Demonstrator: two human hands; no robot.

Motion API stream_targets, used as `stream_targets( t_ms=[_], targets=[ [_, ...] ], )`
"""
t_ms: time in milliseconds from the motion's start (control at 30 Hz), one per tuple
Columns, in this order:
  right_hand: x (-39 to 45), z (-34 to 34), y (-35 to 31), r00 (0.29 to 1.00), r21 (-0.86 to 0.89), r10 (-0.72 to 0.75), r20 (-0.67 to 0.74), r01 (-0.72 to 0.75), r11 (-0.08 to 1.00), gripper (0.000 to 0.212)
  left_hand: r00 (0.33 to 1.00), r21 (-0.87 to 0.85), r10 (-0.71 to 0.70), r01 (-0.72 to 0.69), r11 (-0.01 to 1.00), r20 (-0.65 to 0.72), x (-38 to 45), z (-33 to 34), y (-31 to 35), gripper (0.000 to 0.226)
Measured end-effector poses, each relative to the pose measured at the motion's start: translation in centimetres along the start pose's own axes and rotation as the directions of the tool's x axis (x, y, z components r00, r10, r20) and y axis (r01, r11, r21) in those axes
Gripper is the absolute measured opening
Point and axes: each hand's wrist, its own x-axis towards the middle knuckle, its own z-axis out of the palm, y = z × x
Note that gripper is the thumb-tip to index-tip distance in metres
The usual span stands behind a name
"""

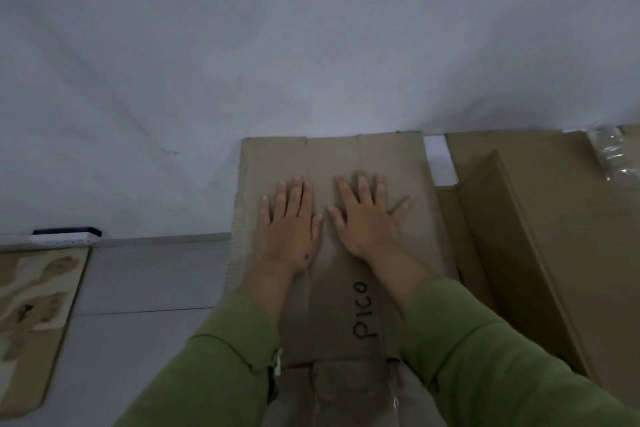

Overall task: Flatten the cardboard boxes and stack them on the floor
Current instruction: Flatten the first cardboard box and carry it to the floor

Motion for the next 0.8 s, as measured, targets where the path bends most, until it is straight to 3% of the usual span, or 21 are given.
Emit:
stream_targets(
  t_ms=[233,300,400,667,800],
  targets=[
    [-8.7,1.8,1.5,1.000,0.001,-0.021,0.004,0.021,1.000,0.063,0.997,0.054,0.034,-0.038,0.998,0.068,-9.1,1.7,1.0,0.071],
    [-12.5,3.3,1.9,1.000,-0.033,-0.023,-0.002,0.023,0.999,0.070,0.998,0.093,-0.006,0.000,0.996,0.069,-13.1,2.6,1.6,0.068],
    [-16.4,5.5,2.2,0.998,-0.089,0.009,-0.065,-0.015,0.996,0.063,0.994,0.116,-0.058,0.047,0.992,0.094,-17.1,4.2,2.4,0.063],
    [-17.2,6.1,2.0,0.996,-0.090,0.033,-0.078,-0.040,0.995,0.057,0.979,0.095,-0.084,0.067,0.993,0.185,-17.6,4.8,2.2,0.067],
    [-17.3,5.2,1.9,0.999,-0.126,0.036,-0.026,-0.039,0.991,0.068,0.993,0.093,-0.038,0.027,0.995,0.109,-17.5,4.4,1.6,0.072]
  ],
)
